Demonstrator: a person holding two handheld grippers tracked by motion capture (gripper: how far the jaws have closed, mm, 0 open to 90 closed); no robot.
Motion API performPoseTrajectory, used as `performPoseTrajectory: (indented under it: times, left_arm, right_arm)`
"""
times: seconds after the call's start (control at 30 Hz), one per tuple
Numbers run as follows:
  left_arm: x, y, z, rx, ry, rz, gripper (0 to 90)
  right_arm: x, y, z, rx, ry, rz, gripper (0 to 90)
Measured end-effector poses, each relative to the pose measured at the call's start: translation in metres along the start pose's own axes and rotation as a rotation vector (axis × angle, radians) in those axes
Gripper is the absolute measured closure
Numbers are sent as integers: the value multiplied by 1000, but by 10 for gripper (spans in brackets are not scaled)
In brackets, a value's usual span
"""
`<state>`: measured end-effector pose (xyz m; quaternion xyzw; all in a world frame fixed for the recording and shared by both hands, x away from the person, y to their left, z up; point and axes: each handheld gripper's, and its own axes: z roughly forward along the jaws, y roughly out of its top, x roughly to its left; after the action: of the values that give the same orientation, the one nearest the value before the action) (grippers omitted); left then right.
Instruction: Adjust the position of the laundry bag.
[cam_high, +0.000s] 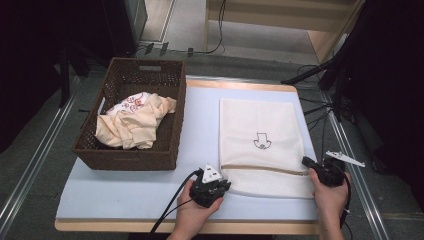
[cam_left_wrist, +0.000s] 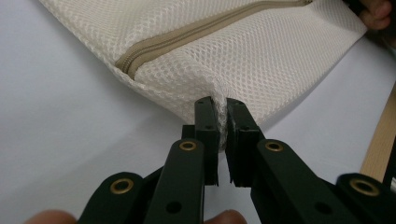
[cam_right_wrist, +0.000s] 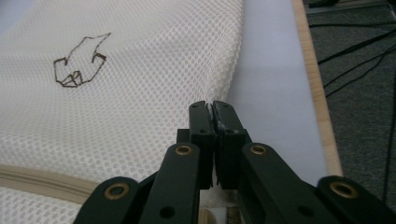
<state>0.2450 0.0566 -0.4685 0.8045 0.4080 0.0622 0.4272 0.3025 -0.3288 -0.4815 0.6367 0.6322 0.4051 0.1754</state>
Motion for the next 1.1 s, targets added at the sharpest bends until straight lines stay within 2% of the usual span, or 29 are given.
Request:
performPoseTrajectory:
  times: [0.2, 0.33, 0.43, 0.57, 0.63, 0.67, 0.83, 0.9, 1.07, 1.1]
  left_arm:
    - [10, -3, -14, -21, 11, -22, 843]
    - [16, -8, -22, -24, 24, -24, 842]
    - [21, -11, -29, -29, 27, -35, 842]
    - [27, -15, -39, -31, 40, -29, 843]
    - [30, -17, -44, -33, 43, -32, 843]
    - [32, -18, -47, -34, 45, -30, 842]
    - [41, -27, -60, -49, 61, -41, 841]
    - [43, -31, -64, -55, 66, -46, 841]
    - [52, -41, -73, -55, 68, -42, 839]
    - [55, -44, -76, -60, 65, -58, 840]
  right_arm:
    - [14, 0, -1, -10, 47, -3, 884]
    - [28, -1, 1, -17, 71, -16, 884]
    - [32, -3, 2, -23, 81, -18, 884]
    - [44, -8, 6, -34, 94, -8, 884]
    - [46, -9, 7, -35, 96, -14, 884]
    - [52, -11, 8, -34, 102, -13, 884]
    - [64, -15, 11, -34, 111, -29, 884]
    - [73, -17, 15, -33, 121, -45, 884]
    - [82, -19, 18, -36, 133, -62, 884]
    - [88, -21, 19, -35, 139, -85, 883]
